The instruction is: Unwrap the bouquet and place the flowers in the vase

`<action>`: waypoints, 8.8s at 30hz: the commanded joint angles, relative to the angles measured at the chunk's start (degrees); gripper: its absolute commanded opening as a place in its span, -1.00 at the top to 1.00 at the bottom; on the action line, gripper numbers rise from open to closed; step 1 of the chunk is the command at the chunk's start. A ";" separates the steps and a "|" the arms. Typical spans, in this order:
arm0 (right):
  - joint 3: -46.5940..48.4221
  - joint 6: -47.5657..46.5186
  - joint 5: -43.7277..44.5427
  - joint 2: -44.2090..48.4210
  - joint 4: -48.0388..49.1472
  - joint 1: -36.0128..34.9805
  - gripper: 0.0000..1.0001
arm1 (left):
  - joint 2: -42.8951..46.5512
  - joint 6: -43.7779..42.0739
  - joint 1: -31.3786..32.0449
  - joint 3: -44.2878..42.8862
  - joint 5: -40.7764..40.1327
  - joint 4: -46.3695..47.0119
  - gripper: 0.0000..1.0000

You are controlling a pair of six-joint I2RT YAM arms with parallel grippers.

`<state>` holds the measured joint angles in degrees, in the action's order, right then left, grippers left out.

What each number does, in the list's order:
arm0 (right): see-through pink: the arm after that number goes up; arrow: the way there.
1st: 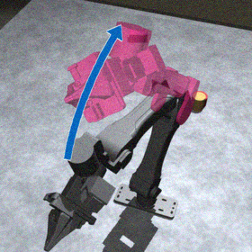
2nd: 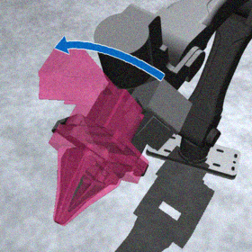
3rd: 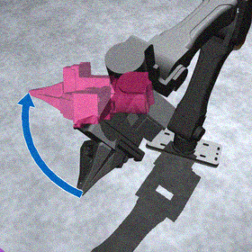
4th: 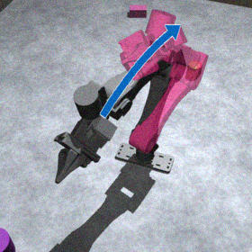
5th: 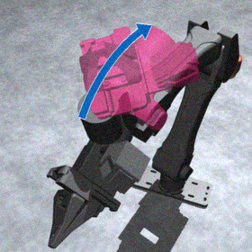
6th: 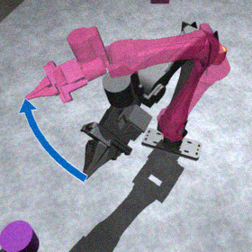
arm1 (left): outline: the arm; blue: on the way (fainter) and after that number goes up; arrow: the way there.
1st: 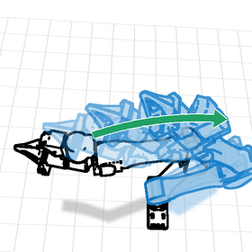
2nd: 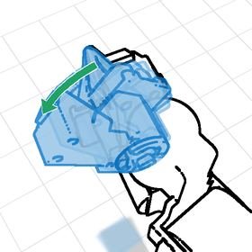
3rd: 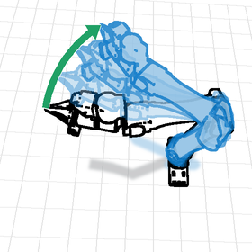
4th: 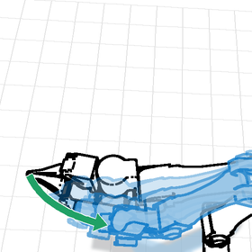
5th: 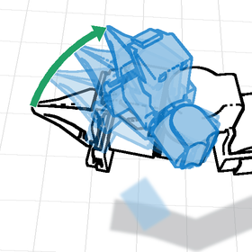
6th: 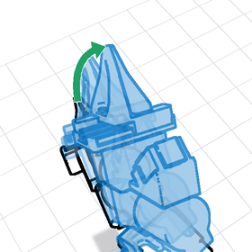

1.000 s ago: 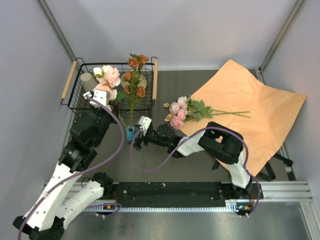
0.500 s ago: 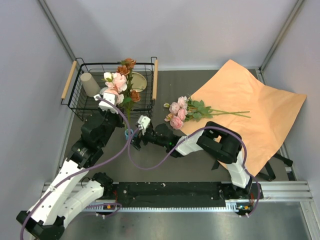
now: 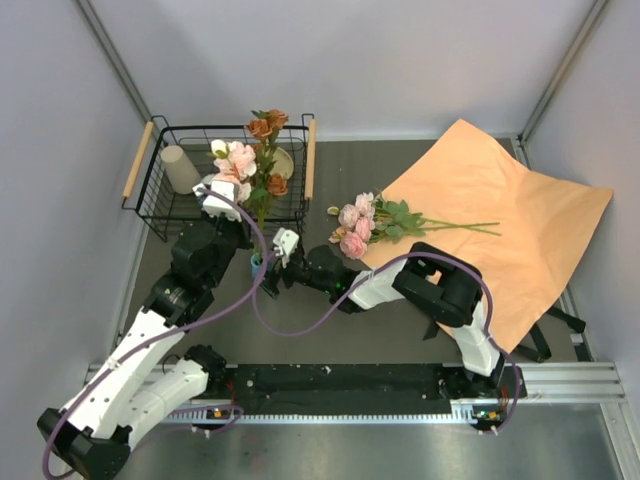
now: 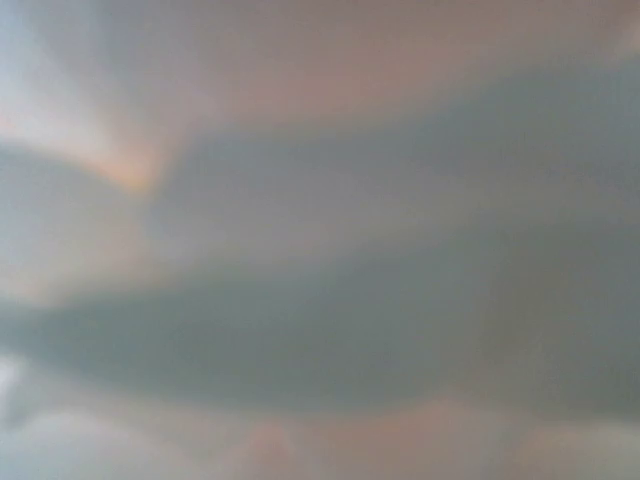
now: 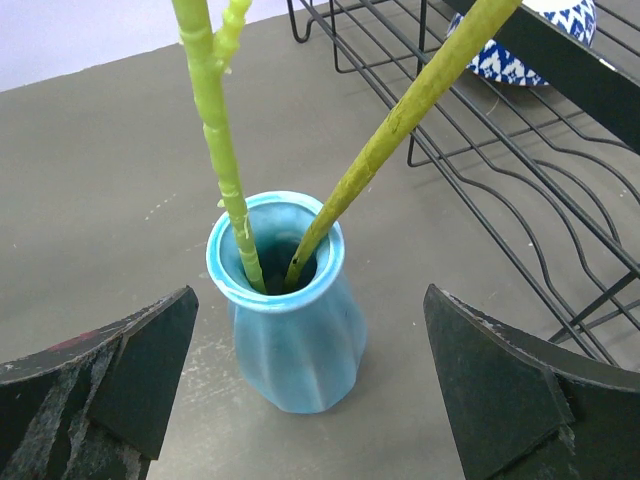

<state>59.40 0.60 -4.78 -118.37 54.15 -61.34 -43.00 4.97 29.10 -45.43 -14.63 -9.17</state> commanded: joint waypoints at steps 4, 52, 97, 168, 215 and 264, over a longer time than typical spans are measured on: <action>3.35 0.54 1.09 -1.43 -0.10 -0.45 -0.95 | -1.91 2.50 -0.01 -0.98 -3.03 -0.85 1.00; 12.77 8.20 0.55 -6.09 -9.51 4.21 0.49 | 5.91 8.74 -0.10 3.41 -4.70 -7.62 -0.33; 5.11 -19.94 18.84 -4.33 -1.06 -6.34 0.47 | 19.36 15.77 -0.10 8.61 -8.92 -10.52 -0.34; 3.89 -11.68 11.28 -3.54 -1.42 -1.68 -0.35 | 16.46 13.66 -0.10 8.08 -5.49 -9.81 -0.58; 1.25 -9.48 13.74 -0.20 -4.14 -2.03 -0.91 | 17.70 12.52 -0.10 5.01 3.71 -12.55 -0.66; 5.82 -10.62 11.28 -3.62 -3.17 -2.03 -0.77 | -3.05 2.67 -0.10 -8.71 13.05 -6.39 1.00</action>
<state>62.78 -10.33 6.72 -121.58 48.38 -63.51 -47.70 7.35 28.95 -55.33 -0.38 -19.11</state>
